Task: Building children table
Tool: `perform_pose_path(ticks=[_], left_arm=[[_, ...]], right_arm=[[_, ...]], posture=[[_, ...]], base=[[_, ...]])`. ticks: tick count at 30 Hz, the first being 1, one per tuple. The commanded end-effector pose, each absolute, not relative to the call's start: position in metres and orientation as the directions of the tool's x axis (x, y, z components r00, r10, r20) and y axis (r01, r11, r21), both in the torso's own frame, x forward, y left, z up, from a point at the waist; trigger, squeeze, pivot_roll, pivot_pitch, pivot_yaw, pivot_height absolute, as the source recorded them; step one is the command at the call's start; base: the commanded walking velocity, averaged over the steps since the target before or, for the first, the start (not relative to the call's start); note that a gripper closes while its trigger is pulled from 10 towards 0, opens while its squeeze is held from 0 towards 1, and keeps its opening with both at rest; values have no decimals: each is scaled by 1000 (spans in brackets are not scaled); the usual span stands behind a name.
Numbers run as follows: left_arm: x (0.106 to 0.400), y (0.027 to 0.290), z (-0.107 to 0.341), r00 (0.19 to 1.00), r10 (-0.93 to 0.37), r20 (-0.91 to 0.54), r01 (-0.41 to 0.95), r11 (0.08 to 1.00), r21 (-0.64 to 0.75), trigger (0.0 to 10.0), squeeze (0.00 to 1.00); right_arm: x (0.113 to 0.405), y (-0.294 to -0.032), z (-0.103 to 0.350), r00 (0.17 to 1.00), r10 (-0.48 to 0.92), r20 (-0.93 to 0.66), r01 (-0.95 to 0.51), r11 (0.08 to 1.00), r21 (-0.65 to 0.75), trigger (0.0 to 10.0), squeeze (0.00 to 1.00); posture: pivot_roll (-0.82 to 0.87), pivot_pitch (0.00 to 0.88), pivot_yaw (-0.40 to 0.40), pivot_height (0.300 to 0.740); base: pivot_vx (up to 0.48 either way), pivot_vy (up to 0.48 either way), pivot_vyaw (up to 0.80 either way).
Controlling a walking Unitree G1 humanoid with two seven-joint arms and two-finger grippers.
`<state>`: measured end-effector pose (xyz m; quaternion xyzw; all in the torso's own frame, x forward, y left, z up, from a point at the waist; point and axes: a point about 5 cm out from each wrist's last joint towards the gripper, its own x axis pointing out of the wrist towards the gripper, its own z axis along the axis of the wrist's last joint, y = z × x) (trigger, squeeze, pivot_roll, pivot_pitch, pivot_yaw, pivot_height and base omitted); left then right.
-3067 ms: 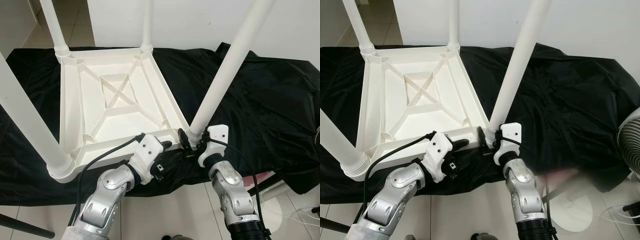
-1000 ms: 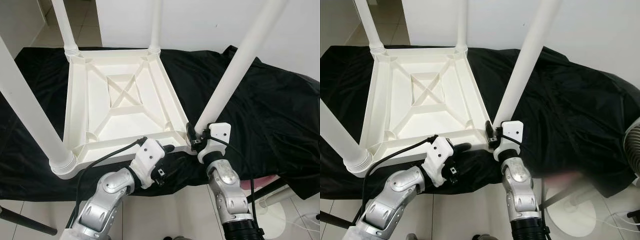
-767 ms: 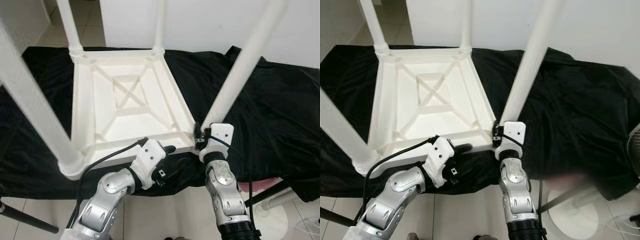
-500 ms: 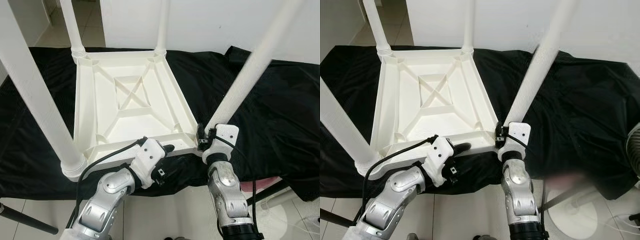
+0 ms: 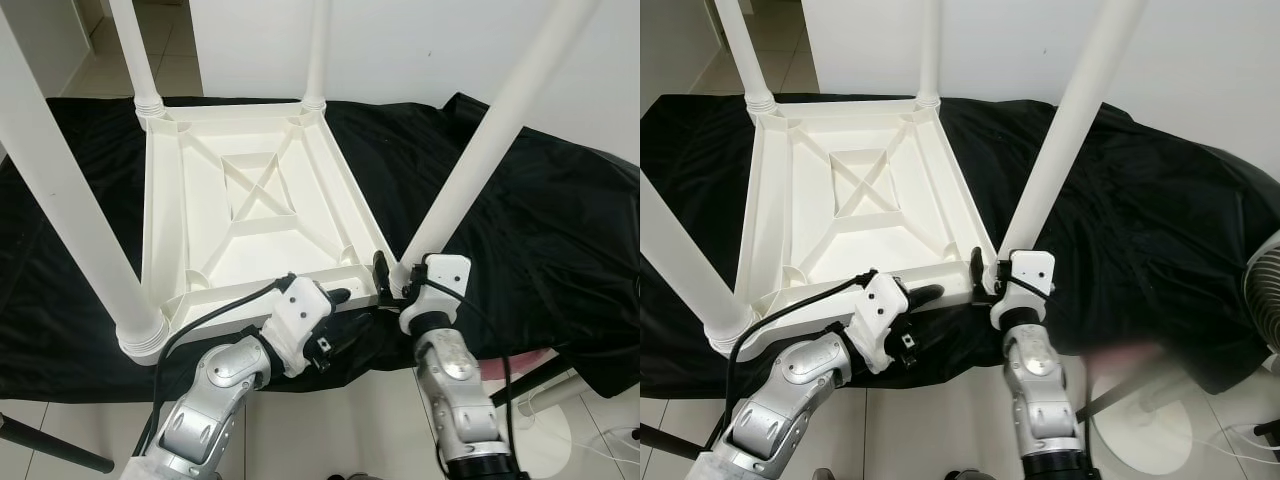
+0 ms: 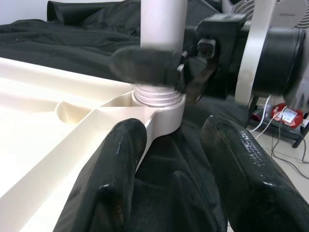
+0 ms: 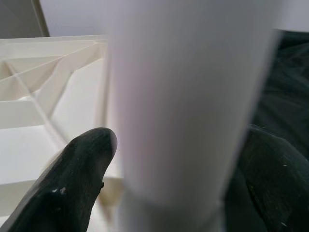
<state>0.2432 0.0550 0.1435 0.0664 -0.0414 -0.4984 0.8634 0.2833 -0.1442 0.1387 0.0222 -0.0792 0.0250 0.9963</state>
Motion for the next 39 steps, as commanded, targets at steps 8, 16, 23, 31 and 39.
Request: perform_pose_path(ticks=[8, 16, 23, 31, 39], left_arm=[[244, 54, 142, 517, -856, 0, 844, 509, 170, 10000, 0], [248, 56, 145, 527, -849, 42, 847, 529, 57, 10000, 1000], [254, 55, 147, 537, -843, 33, 826, 533, 184, 10000, 0], [264, 55, 153, 533, -844, 59, 828, 535, 168, 10000, 0], [273, 59, 156, 551, -831, 73, 808, 553, 205, 10000, 0]], right_arm=[[283, -148, 137, 966, 179, 187, -197, 977, 77, 10000, 0], [284, -144, 139, 960, 188, 206, -207, 976, 71, 10000, 0], [286, -143, 138, 951, 218, 218, -236, 970, 61, 10000, 0], [293, -137, 138, 927, 304, 218, -314, 949, 14, 10000, 0], [296, -133, 138, 920, 319, 228, -330, 944, 12, 10000, 0]], posture=[[-44, 60, -73, 740], [-40, 67, -70, 740], [-38, 75, -62, 740], [-41, 74, -59, 740], [-54, 70, -35, 740]], base=[[0, 0, 0], [0, 0, 0], [0, 0, 0], [0, 0, 0], [0, 0, 0]])
